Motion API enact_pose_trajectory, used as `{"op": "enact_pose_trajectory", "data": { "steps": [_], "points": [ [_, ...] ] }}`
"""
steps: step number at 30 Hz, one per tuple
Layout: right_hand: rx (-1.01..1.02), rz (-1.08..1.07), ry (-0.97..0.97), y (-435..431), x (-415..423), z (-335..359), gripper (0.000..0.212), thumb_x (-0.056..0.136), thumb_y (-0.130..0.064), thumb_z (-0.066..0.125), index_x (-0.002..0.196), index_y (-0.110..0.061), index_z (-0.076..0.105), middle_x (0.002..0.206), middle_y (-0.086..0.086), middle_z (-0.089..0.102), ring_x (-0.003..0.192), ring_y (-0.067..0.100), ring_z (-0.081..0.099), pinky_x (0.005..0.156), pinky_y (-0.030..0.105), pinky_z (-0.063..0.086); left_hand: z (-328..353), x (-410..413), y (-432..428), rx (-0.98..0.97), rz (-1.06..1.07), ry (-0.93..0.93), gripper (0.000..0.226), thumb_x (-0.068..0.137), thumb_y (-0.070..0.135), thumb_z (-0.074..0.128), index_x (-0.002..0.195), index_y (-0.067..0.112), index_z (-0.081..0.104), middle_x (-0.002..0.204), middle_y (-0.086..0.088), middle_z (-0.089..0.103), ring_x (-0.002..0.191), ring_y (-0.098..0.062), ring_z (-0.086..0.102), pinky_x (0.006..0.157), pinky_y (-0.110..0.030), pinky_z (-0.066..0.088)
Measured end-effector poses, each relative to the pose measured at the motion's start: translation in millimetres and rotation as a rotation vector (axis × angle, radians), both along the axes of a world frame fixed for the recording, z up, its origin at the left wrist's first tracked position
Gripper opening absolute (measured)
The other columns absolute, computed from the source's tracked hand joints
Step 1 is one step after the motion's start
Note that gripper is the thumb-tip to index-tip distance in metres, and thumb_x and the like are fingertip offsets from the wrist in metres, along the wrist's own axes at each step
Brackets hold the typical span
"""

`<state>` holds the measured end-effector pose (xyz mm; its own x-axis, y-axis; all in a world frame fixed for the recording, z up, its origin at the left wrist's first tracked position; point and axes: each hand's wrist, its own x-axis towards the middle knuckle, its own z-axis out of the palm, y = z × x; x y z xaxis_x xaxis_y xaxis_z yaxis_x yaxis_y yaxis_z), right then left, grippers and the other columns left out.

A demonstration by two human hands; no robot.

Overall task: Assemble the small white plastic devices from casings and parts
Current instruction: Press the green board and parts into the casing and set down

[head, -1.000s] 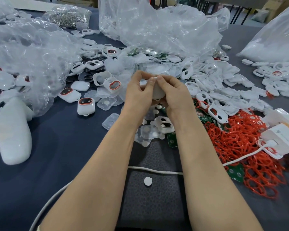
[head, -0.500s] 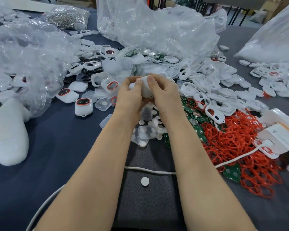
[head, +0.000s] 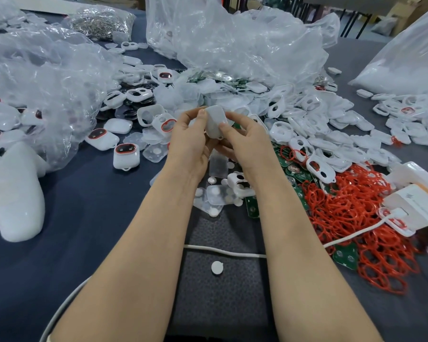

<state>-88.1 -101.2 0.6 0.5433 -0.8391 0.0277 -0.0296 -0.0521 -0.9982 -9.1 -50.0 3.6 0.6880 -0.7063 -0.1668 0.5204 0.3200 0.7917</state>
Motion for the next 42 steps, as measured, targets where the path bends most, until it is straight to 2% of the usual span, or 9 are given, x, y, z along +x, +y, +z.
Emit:
{"op": "enact_pose_trajectory", "data": {
  "steps": [4, 6, 9, 15, 19, 25, 31, 36, 42],
  "points": [
    [-0.084, -0.037, 0.029, -6, -6, 1, 0.005, 0.092, -0.015, 0.062, 0.090, -0.015, 0.067, 0.087, 0.008, 0.070, 0.078, 0.017, 0.069, 0.068, 0.024, 0.059, -2, -1, -1, 0.055, -0.003, -0.198, 0.014, 0.102, 0.014, 0.044, 0.091, 0.017, 0.053, 0.082, -0.002, 0.062, 0.068, -0.010, 0.060, 0.058, -0.018, 0.051],
    [-0.021, -0.024, -0.010, -8, -7, 1, 0.010, 0.092, -0.015, 0.062, 0.084, -0.017, 0.067, 0.082, 0.007, 0.069, 0.071, 0.013, 0.068, 0.063, 0.022, 0.057, -3, -2, -1, 0.042, -0.014, -0.247, 0.015, 0.101, 0.012, 0.045, 0.089, 0.016, 0.054, 0.083, -0.001, 0.062, 0.074, -0.011, 0.058, 0.065, -0.019, 0.050],
    [-0.049, -0.043, -0.005, -10, -6, 0, 0.010, 0.092, -0.015, 0.061, 0.085, -0.017, 0.068, 0.083, 0.008, 0.070, 0.070, 0.013, 0.067, 0.064, 0.023, 0.057, -2, -2, 0, 0.011, -0.045, -0.232, 0.016, 0.100, 0.009, 0.046, 0.088, 0.015, 0.055, 0.084, -0.002, 0.062, 0.072, -0.011, 0.057, 0.061, -0.017, 0.049],
    [-0.121, -0.126, 0.044, -13, -2, -6, 0.010, 0.090, -0.013, 0.064, 0.092, -0.008, 0.071, 0.087, 0.017, 0.071, 0.079, 0.029, 0.068, 0.078, 0.043, 0.058, -4, -2, 1, 0.091, -0.059, -0.279, 0.015, 0.099, 0.010, 0.050, 0.089, 0.017, 0.056, 0.086, -0.002, 0.062, 0.071, -0.011, 0.059, 0.060, -0.020, 0.054],
    [-0.119, -0.124, 0.055, -12, -2, -8, 0.013, 0.090, -0.013, 0.064, 0.094, -0.004, 0.072, 0.081, 0.010, 0.069, 0.074, 0.020, 0.066, 0.066, 0.031, 0.056, -6, 1, 2, 0.120, -0.075, -0.339, 0.013, 0.096, 0.006, 0.054, 0.087, 0.015, 0.053, 0.084, -0.003, 0.062, 0.073, -0.013, 0.060, 0.067, -0.028, 0.055],
    [-0.195, -0.105, 0.081, -7, -4, -5, 0.017, 0.093, -0.020, 0.061, 0.101, -0.012, 0.073, 0.090, 0.002, 0.070, 0.088, 0.017, 0.065, 0.085, 0.041, 0.055, -7, 3, 1, 0.151, -0.072, -0.411, 0.014, 0.095, 0.005, 0.054, 0.086, 0.015, 0.051, 0.085, -0.002, 0.062, 0.074, -0.014, 0.060, 0.065, -0.027, 0.055],
    [-0.191, -0.170, 0.042, -10, -2, -5, 0.008, 0.090, -0.016, 0.063, 0.089, -0.013, 0.070, 0.091, 0.006, 0.068, 0.086, 0.019, 0.063, 0.082, 0.041, 0.054, -8, -2, 1, 0.199, -0.066, -0.532, 0.015, 0.093, 0.007, 0.059, 0.084, 0.018, 0.054, 0.097, -0.007, 0.063, 0.091, -0.023, 0.060, 0.087, -0.050, 0.053],
    [-0.170, -0.187, 0.043, -8, 5, -9, 0.013, 0.092, -0.011, 0.059, 0.081, -0.018, 0.061, 0.098, 0.018, 0.066, 0.091, 0.028, 0.060, 0.086, 0.048, 0.052, -12, -3, -2, 0.219, -0.037, -0.555, 0.021, 0.092, 0.002, 0.057, 0.079, 0.017, 0.051, 0.090, -0.014, 0.065, 0.082, -0.023, 0.059, 0.082, -0.045, 0.052],
    [-0.018, -0.120, -0.094, -7, 1, -4, 0.013, 0.094, -0.008, 0.055, 0.089, -0.013, 0.067, 0.091, 0.010, 0.066, 0.085, 0.018, 0.059, 0.080, 0.036, 0.051, -11, 2, -1, 0.157, -0.054, -0.389, 0.013, 0.093, 0.005, 0.058, 0.086, 0.014, 0.054, 0.091, -0.007, 0.063, 0.085, -0.021, 0.060, 0.080, -0.042, 0.056]
  ]
}}
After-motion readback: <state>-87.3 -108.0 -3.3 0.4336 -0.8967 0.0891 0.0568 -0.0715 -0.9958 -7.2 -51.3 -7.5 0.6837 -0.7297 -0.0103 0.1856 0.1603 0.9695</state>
